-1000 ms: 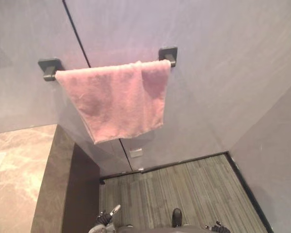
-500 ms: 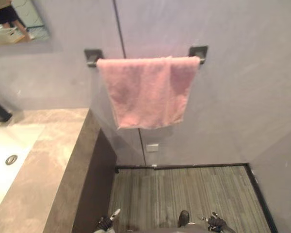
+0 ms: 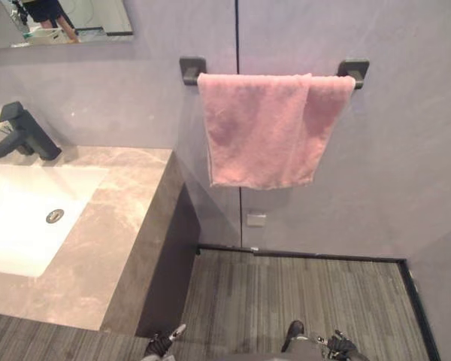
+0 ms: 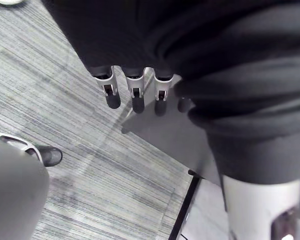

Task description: Organize washtable

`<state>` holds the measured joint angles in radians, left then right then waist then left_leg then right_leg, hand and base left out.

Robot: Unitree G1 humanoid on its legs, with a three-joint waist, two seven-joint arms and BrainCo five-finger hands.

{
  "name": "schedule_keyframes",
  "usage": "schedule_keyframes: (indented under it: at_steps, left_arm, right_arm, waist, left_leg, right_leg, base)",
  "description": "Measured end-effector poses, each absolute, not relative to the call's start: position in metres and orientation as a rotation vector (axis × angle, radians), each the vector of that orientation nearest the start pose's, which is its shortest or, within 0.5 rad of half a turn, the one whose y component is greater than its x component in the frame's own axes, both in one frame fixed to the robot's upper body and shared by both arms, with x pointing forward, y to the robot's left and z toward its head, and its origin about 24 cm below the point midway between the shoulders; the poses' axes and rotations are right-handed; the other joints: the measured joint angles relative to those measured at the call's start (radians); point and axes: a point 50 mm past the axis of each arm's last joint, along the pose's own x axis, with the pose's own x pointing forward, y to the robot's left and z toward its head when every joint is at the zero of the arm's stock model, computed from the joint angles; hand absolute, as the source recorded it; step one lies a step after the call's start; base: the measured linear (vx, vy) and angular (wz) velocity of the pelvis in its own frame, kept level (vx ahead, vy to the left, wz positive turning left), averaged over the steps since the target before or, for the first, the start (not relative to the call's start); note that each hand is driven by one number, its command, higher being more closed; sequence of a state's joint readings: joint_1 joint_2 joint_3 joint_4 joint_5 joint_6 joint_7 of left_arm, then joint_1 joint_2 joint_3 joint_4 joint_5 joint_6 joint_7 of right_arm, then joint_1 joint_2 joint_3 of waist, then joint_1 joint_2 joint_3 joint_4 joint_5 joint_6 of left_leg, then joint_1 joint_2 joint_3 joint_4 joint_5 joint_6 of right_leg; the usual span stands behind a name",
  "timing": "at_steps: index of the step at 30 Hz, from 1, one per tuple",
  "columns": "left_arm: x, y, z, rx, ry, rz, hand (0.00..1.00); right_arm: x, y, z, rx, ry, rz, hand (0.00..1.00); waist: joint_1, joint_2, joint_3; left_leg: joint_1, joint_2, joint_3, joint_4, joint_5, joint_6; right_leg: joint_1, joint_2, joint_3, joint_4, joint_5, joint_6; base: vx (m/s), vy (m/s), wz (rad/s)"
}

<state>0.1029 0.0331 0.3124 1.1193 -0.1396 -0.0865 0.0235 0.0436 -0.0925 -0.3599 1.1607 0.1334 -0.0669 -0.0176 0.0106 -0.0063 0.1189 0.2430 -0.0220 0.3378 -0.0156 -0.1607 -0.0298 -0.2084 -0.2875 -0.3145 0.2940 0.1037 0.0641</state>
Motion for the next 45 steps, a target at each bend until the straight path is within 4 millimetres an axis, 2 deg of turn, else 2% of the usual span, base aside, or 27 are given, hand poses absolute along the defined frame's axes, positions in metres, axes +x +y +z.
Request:
schedule_keyframes:
  at_steps: [1, 3, 4, 5, 6, 9, 10, 11, 12, 15, 18, 20, 23, 24, 26, 27, 28, 29, 31, 32, 34, 35, 37, 38, 39, 40, 45]
  left_arm:
    - [0.070, 0.205, -0.166, -0.229, 1.097, 0.451, 0.00]
    - [0.066, 0.214, -0.166, -0.220, 1.097, 0.481, 0.00]
    - [0.064, 0.222, -0.164, -0.235, 1.084, 0.532, 0.00]
    - [0.062, 0.225, -0.163, -0.246, 1.076, 0.559, 0.00]
    - [0.057, 0.226, -0.164, -0.250, 1.078, 0.576, 0.00]
    - [0.040, 0.214, -0.168, -0.285, 1.132, 0.590, 0.00]
    - [0.038, 0.213, -0.169, -0.286, 1.139, 0.591, 0.00]
    - [0.038, 0.213, -0.169, -0.279, 1.143, 0.584, 0.00]
    - [0.037, 0.213, -0.169, -0.275, 1.145, 0.582, 0.00]
    - [0.043, 0.209, -0.170, -0.254, 1.157, 0.532, 0.00]
    - [0.045, 0.212, -0.169, -0.223, 1.157, 0.505, 0.00]
    - [0.045, 0.213, -0.169, -0.216, 1.156, 0.501, 0.00]
    - [0.048, 0.215, -0.169, -0.196, 1.157, 0.481, 0.00]
    - [0.048, 0.215, -0.169, -0.195, 1.156, 0.480, 0.00]
    - [0.053, 0.216, -0.167, -0.184, 1.136, 0.471, 0.00]
    - [0.055, 0.217, -0.167, -0.186, 1.126, 0.473, 0.00]
    - [0.056, 0.219, -0.166, -0.184, 1.118, 0.479, 0.00]
    - [0.057, 0.222, -0.165, -0.208, 1.108, 0.513, 0.00]
    - [0.040, 0.220, -0.168, -0.215, 1.157, 0.529, 0.00]
    - [0.036, 0.218, -0.169, -0.219, 1.170, 0.529, 0.00]
    - [0.038, 0.216, -0.169, -0.223, 1.168, 0.524, 0.00]
    - [0.039, 0.214, -0.170, -0.227, 1.172, 0.520, 0.00]
    - [0.041, 0.211, -0.170, -0.221, 1.171, 0.506, 0.00]
    - [0.043, 0.212, -0.170, -0.216, 1.171, 0.504, 0.00]
    - [0.043, 0.216, -0.169, -0.191, 1.174, 0.497, 0.00]
    - [0.044, 0.216, -0.169, -0.165, 1.177, 0.475, 0.00]
    - [0.046, 0.215, -0.169, -0.129, 1.182, 0.434, 0.00]
  right_arm:
    - [0.084, -0.224, -0.162, 0.214, 1.078, -0.476, 0.00]
    - [0.085, -0.219, -0.162, 0.220, 1.067, -0.463, 0.00]
    - [0.081, -0.211, -0.163, 0.236, 1.068, -0.453, 0.00]
    - [0.075, -0.207, -0.165, 0.247, 1.085, -0.456, 0.00]
    - [0.071, -0.206, -0.166, 0.249, 1.093, -0.457, 0.00]
    - [0.070, -0.214, -0.164, 0.244, 1.080, -0.471, 0.00]
    - [0.069, -0.215, -0.165, 0.244, 1.082, -0.474, 0.00]
    - [0.069, -0.218, -0.164, 0.239, 1.085, -0.478, 0.00]
    - [0.068, -0.217, -0.165, 0.240, 1.086, -0.478, 0.00]
    - [0.065, -0.219, -0.165, 0.236, 1.098, -0.485, 0.00]
    - [0.064, -0.219, -0.166, 0.222, 1.112, -0.474, 0.00]
    - [0.067, -0.218, -0.166, 0.204, 1.109, -0.449, 0.00]
    - [0.066, -0.217, -0.166, 0.183, 1.120, -0.422, 0.00]
    - [0.065, -0.217, -0.166, 0.183, 1.123, -0.421, 0.00]
    - [0.070, -0.217, -0.166, 0.173, 1.123, -0.409, 0.00]
    - [0.072, -0.217, -0.166, 0.170, 1.122, -0.404, 0.00]
    - [0.073, -0.213, -0.167, 0.176, 1.126, -0.400, 0.00]
    - [0.082, -0.213, -0.165, 0.185, 1.103, -0.417, 0.00]
    - [0.093, -0.214, -0.162, 0.185, 1.062, -0.416, 0.00]
    - [0.096, -0.215, -0.161, 0.182, 1.047, -0.416, 0.00]
    - [0.096, -0.216, -0.160, 0.180, 1.045, -0.419, 0.00]
    - [0.097, -0.220, -0.159, 0.183, 1.039, -0.435, 0.00]
    - [0.092, -0.216, -0.162, 0.210, 1.057, -0.447, 0.00]
    - [0.092, -0.216, -0.162, 0.221, 1.059, -0.456, 0.00]
    - [0.089, -0.211, -0.164, 0.240, 1.068, -0.460, 0.00]
    - [0.087, -0.211, -0.164, 0.246, 1.073, -0.468, 0.00]
    - [0.089, -0.214, -0.163, 0.239, 1.065, -0.470, 0.00]
  waist:
    - [0.000, -0.008, 0.004]
    - [0.000, -0.017, 0.012]
    - [0.002, -0.055, 0.010]
    - [0.009, -0.072, 0.002]
    - [0.014, -0.077, 0.003]
    - [0.011, -0.026, -0.026]
    - [0.010, -0.025, -0.031]
    - [0.010, -0.019, -0.038]
    - [0.009, -0.018, -0.041]
    - [0.006, 0.005, -0.050]
    - [0.006, 0.001, -0.062]
    - [0.005, 0.003, -0.062]
    - [0.005, -0.002, -0.055]
    - [0.005, 0.008, -0.047]
    - [0.004, 0.007, -0.023]
    - [0.002, 0.007, -0.022]
    - [0.003, -0.018, -0.023]
    - [0.013, -0.018, 0.020]
    - [0.009, -0.021, 0.029]
    - [0.001, -0.010, 0.025]
    - [0.004, -0.001, 0.022]
    - [0.003, 0.019, 0.014]
    - [-0.002, 0.021, -0.002]
    - [0.000, 0.018, 0.001]
    - [-0.001, 0.007, -0.002]
    - [-0.007, -0.004, -0.009]
    - [-0.003, 0.012, -0.014]
  left_leg:
    - [-0.001, 0.000, -0.007, 0.008, 0.001, 0.005]
    - [-0.006, 0.009, -0.025, 0.033, 0.001, 0.014]
    - [-0.017, 0.011, -0.071, 0.056, 0.000, 0.013]
    - [-0.029, 0.010, -0.093, 0.065, -0.001, 0.011]
    - [-0.030, 0.008, -0.106, 0.063, 0.000, 0.007]
    - [-0.050, 0.052, -0.120, 0.033, 0.025, -0.018]
    - [-0.063, 0.057, -0.122, 0.030, 0.031, -0.020]
    - [-0.085, 0.058, -0.134, 0.020, 0.047, -0.029]
    - [-0.095, 0.057, -0.136, 0.016, 0.054, -0.031]
    - [-0.131, 0.092, -0.162, 0.013, 0.082, -0.046]
    - [-0.166, 0.116, -0.174, 0.015, 0.093, -0.051]
    - [-0.187, 0.116, -0.181, 0.014, 0.107, -0.051]
    - [-0.204, 0.111, -0.229, 0.014, 0.125, -0.050]
    - [-0.208, 0.109, -0.245, 0.015, 0.130, -0.052]
    - [-0.263, 0.109, -0.313, 0.088, 0.138, -0.063]
    - [-0.303, 0.108, -0.327, 0.123, 0.140, -0.066]
    - [-0.320, 0.106, -0.318, 0.115, 0.160, -0.086]
    - [-0.353, 0.146, -0.187, 0.339, 0.054, -0.019]
    - [-0.342, 0.200, -0.045, 0.573, -0.003, -0.005]
    - [-0.296, 0.249, 0.021, 0.623, -0.006, -0.010]
    - [-0.256, 0.280, 0.059, 0.579, -0.007, -0.020]
    - [-0.227, 0.261, 0.083, 0.453, -0.020, -0.082]
    - [-0.161, 0.189, 0.070, 0.178, -0.020, -0.089]
    - [-0.150, 0.170, 0.062, 0.123, -0.007, -0.074]
    - [-0.153, 0.135, 0.039, 0.074, 0.044, -0.069]
    - [-0.158, 0.117, 0.010, 0.064, 0.051, -0.059]
    - [-0.168, 0.071, -0.033, 0.018, 0.089, -0.030]
  right_leg:
    - [-0.022, -0.001, 0.058, 0.051, 0.000, 0.000]
    - [-0.080, 0.010, 0.197, 0.239, -0.067, 0.030]
    - [-0.092, 0.031, 0.275, 0.427, -0.163, 0.052]
    - [-0.085, 0.046, 0.305, 0.465, -0.201, 0.051]
    - [-0.077, 0.049, 0.318, 0.455, -0.206, 0.052]
    - [-0.026, 0.104, 0.313, 0.320, -0.217, 0.058]
    - [-0.014, 0.110, 0.309, 0.273, -0.225, 0.050]
    - [0.032, 0.112, 0.287, 0.140, -0.248, 0.034]
    - [0.050, 0.113, 0.283, 0.084, -0.256, 0.042]
    - [0.093, 0.155, 0.249, -0.059, -0.187, 0.026]
    - [0.115, 0.181, 0.229, -0.168, -0.124, 0.017]
    - [0.116, 0.185, 0.220, -0.206, -0.096, 0.015]
    - [0.133, 0.176, 0.173, -0.213, -0.089, 0.012]
    - [0.138, 0.175, 0.159, -0.210, -0.097, 0.008]
    - [0.132, 0.181, 0.150, -0.153, -0.152, -0.011]
    - [0.117, 0.192, 0.160, -0.133, -0.170, -0.034]
    - [0.110, 0.183, 0.169, -0.137, -0.164, -0.051]
    - [0.119, 0.166, 0.117, -0.115, -0.156, -0.046]
    - [0.136, 0.144, 0.073, -0.112, -0.155, -0.045]
    - [0.142, 0.129, 0.033, -0.118, -0.147, -0.035]
    - [0.139, 0.118, 0.006, -0.124, -0.136, -0.026]
    - [0.137, 0.113, -0.021, -0.144, -0.118, -0.011]
    - [0.143, 0.119, -0.062, -0.228, -0.068, 0.013]
    - [0.143, 0.112, -0.073, -0.241, -0.054, 0.013]
    - [0.145, 0.098, -0.076, -0.268, -0.031, 0.004]
    - [0.155, 0.082, -0.089, -0.274, -0.016, 0.018]
    - [0.147, 0.047, -0.112, -0.261, -0.009, 0.027]
  base:
    - [-0.05, -0.003, 0.28]
    - [-0.01, -0.118, 0.58]
    - [0.05, -0.265, 0.93]
    - [0.06, -0.260, 0.93]
    - [0.05, -0.248, 0.47]
    - [0.04, -0.212, 0.10]
    - [0.02, -0.128, -0.02]
    - [0.01, -0.153, 0.00]
    - [0.00, -0.136, 0.11]
    - [-0.04, -0.060, 0.19]
    - [-0.06, -0.043, 0.07]
    - [-0.04, -0.011, 0.06]
    - [-0.01, 0.001, 0.42]
    - [-0.01, -0.011, 0.77]
    - [-0.03, -0.040, 1.08]
    - [-0.10, -0.079, 1.42]
    - [-0.12, -0.044, 1.26]
    - [-0.14, -0.034, 1.11]
    - [-0.11, 0.001, 0.88]
    - [-0.10, 0.039, 1.00]
    - [-0.08, 0.107, 0.76]
    - [-0.09, 0.162, 0.83]
    - [-0.08, 0.174, 0.96]
    - [-0.05, 0.138, 0.80]
    - [-0.06, 0.095, 0.70]
    - [-0.06, 0.071, 0.64]
    - [-0.08, 0.058, 0.26]
